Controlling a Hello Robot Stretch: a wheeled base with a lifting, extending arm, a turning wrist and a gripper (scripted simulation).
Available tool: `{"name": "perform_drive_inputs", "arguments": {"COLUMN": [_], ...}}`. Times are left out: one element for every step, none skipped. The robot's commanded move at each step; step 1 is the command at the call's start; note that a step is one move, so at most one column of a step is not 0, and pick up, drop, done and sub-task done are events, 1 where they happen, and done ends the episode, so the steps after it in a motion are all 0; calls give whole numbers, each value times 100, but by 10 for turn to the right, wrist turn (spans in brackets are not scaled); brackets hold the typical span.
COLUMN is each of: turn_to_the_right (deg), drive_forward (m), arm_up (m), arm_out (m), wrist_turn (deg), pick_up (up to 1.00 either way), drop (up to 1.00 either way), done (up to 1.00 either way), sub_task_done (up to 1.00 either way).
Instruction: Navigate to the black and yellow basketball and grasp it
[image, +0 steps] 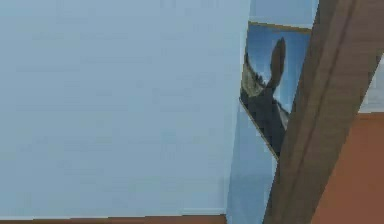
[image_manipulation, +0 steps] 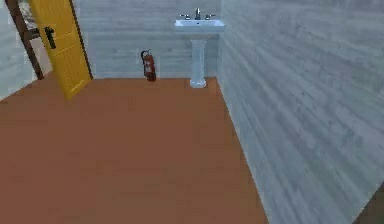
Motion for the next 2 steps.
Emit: {"name": "perform_drive_inputs", "arguments": {"turn_to_the_right": [-450,-450], "drive_forward": [0,0], "arm_up": [0,0], "arm_out": [0,0], "wrist_turn": [0,0], "pick_up": [0,0], "drop": [0,0], "done": [0,0], "sub_task_done": [0,0]}}
